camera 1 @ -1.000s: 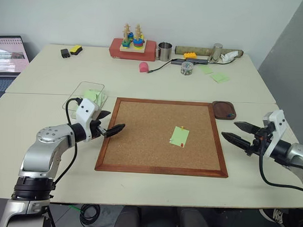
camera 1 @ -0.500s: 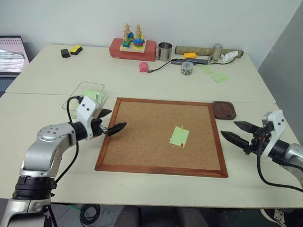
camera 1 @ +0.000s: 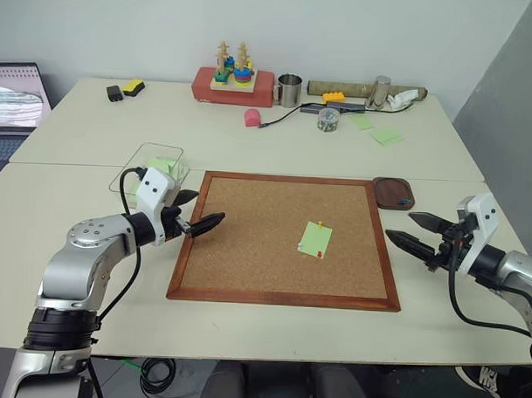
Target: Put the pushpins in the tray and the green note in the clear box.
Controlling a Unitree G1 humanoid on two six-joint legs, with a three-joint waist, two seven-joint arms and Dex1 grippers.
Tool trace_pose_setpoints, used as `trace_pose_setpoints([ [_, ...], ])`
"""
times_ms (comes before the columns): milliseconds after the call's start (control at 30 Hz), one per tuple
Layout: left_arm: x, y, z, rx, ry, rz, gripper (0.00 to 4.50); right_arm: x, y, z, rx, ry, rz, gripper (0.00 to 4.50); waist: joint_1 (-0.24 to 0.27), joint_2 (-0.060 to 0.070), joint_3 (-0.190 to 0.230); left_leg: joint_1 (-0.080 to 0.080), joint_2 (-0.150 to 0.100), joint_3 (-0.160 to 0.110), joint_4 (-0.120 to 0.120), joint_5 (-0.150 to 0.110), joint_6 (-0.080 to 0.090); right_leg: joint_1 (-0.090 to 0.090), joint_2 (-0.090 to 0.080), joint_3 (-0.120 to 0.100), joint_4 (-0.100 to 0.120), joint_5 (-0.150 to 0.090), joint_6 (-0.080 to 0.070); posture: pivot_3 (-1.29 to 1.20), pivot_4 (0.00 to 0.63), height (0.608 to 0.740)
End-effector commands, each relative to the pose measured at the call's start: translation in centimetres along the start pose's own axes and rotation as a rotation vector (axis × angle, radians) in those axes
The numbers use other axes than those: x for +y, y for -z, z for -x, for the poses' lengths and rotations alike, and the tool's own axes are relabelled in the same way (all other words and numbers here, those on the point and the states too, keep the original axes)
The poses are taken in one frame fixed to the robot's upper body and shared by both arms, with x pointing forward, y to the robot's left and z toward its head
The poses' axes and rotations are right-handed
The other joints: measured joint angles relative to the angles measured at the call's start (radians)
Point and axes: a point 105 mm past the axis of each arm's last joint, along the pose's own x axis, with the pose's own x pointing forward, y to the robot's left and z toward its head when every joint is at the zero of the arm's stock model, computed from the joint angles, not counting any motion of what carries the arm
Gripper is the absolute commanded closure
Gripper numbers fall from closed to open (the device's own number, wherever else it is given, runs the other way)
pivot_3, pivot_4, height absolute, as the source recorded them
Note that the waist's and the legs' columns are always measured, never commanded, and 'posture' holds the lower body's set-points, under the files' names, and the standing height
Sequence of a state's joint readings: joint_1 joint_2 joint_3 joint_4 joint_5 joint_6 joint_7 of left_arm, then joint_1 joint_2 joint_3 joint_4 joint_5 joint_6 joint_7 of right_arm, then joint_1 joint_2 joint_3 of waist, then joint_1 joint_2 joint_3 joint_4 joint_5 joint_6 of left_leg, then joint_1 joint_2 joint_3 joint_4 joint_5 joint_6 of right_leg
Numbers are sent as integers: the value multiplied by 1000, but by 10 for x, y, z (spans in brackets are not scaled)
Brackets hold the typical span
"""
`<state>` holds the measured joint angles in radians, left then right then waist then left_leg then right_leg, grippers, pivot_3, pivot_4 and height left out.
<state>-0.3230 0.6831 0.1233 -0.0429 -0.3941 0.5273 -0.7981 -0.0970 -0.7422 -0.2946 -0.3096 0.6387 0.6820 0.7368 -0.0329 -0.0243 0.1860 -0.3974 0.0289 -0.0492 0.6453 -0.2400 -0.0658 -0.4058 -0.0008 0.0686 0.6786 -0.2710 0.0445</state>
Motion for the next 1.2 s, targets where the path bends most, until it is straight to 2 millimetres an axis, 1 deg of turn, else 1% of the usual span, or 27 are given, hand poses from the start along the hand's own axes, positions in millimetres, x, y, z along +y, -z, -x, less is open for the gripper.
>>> trace_pose_setpoints([
  [33, -4, -26, 3, -91, 29, -34, 33, 1, -15, 2, -50, 1, 46, 442, 0, 0, 0, 0, 0, 0, 0, 0, 0, 0, 0, 0, 0, 0, 0, 0, 150, 740],
  [100, -8, -37, 4, -144, 56, -27, 373, 4, -15, -1, -54, -7, 46, 442, 0, 0, 0, 0, 0, 0, 0, 0, 0, 0, 0, 0, 0, 0, 0, 0, 150, 740],
  [133, -10, -43, 4, -169, 71, -21, 431, 6, -15, -2, -55, -13, 46, 442, 0, 0, 0, 0, 0, 0, 0, 0, 0, 0, 0, 0, 0, 0, 0, 0, 150, 740],
  [167, -14, -49, 3, -190, 92, -17, 594, 8, -15, -5, -55, -24, 47, 442, 0, 0, 0, 0, 0, 0, 0, 0, 0, 0, 0, 0, 0, 0, 0, 0, 150, 740],
  [233, -24, -55, 0, -205, 136, -19, 1039, 12, -15, -10, -59, -44, 46, 442, 0, 0, 0, 0, 0, 0, 0, 0, 0, 0, 0, 0, 0, 0, 0, 0, 150, 740],
  [300, -37, -57, -5, -209, 187, -18, 1370, 18, -14, -17, -65, -69, 45, 442, -1, 0, 0, 0, 0, 0, 0, 0, 0, 0, 0, 0, 0, 0, 0, 0, 150, 740],
  [400, -59, -50, -16, -183, 267, -29, 1912, 27, -14, -32, -70, -107, 59, 442, -1, 0, 0, 0, 0, 0, 0, 0, 0, 0, 0, 0, 0, 0, 0, 0, 150, 740],
  [500, -76, -42, -25, -155, 323, -50, 2607, 31, -17, -46, -90, -110, 71, 442, -1, 0, 0, 0, 0, 0, 0, 0, 0, 0, 0, 0, 0, 0, 0, 0, 150, 740],
  [533, -79, -41, -26, -152, 332, -54, 2851, 31, -17, -49, -94, -110, 74, 442, -2, 0, 0, 0, 0, 0, 0, 0, 0, 0, 0, 0, 0, 0, 0, 0, 150, 740],
  [567, -82, -38, -28, -144, 342, -61, 2982, 32, -18, -53, -101, -113, 73, 442, -1, 0, 0, 0, 0, 0, 0, 0, 0, 0, 0, 0, 0, 0, 0, 0, 150, 740],
  [600, -87, -34, -31, -135, 357, -63, 3254, 35, -17, -59, -108, -123, 71, 442, 0, 0, 0, 0, 0, 0, 0, 0, 0, 0, 0, 0, 0, 0, 0, 0, 150, 740],
  [667, -93, -22, -38, -110, 374, -75, 3578, 41, -14, -71, -112, -139, 64, 442, 0, 0, 0, 0, 0, 0, 0, 0, 0, 0, 0, 0, 0, 0, 0, 0, 150, 740],
  [800, -96, -11, -42, -97, 378, -69, 4377, 45, -7, -80, -101, -152, 74, 442, 0, 0, 0, 0, 0, 0, 0, 0, 0, 0, 0, 0, 0, 0, 0, 0, 150, 740],
  [833, -97, -8, -44, -91, 381, -69, 4442, 47, -6, -82, -98, -157, 76, 442, 0, 0, 0, 0, 0, 0, 0, 0, 0, 0, 0, 0, 0, 0, 0, 0, 150, 740],
  [900, -103, 0, -45, -68, 408, -75, 4442, 48, -2, -89, -87, -154, 80, 442, 0, 0, 0, -1, 0, 0, 0, 0, 0, -1, 0, 0, 0, 1, -1, 0, 150, 740],
  [967, -105, 4, -47, -57, 418, -73, 4442, 48, 0, -94, -81, -147, 81, 442, 0, 0, 0, 0, 0, 0, 0, 0, 0, -1, 0, 0, 0, 1, -2, 0, 150, 740],
  [1033, -105, 10, -50, -35, 407, -65, 4442, 48, 1, -97, -81, -144, 79, 442, 0, 0, 0, 0, 0, 0, 0, 0, 0, -1, 0, 0, 1, 1, -2, 0, 150, 740],
  [1100, -102, 22, -54, 22, 378, -71, 4442, 50, 3, -100, -79, -144, 78, 442, 0, 0, 0, 0, 0, 0, 0, 0, 0, -1, 0, 0, 1, 1, -2, 0, 150, 740],
  [1167, -99, 30, -57, 53, 356, -79, 4442, 51, 4, -102, -78, -144, 78, 442, 0, 0, 0, 0, 0, 0, 0, 0, 0, -1, 0, 0, 1, 1, -2, 0, 150, 740],
  [1200, -101, 36, -56, 80, 369, -88, 4442, 51, 5, -103, -75, -141, 80, 442, 0, 0, 0, 0, 0, 0, 0, 0, 0, -1, 0, 0, 1, 1, -2, 0, 150, 740],
])
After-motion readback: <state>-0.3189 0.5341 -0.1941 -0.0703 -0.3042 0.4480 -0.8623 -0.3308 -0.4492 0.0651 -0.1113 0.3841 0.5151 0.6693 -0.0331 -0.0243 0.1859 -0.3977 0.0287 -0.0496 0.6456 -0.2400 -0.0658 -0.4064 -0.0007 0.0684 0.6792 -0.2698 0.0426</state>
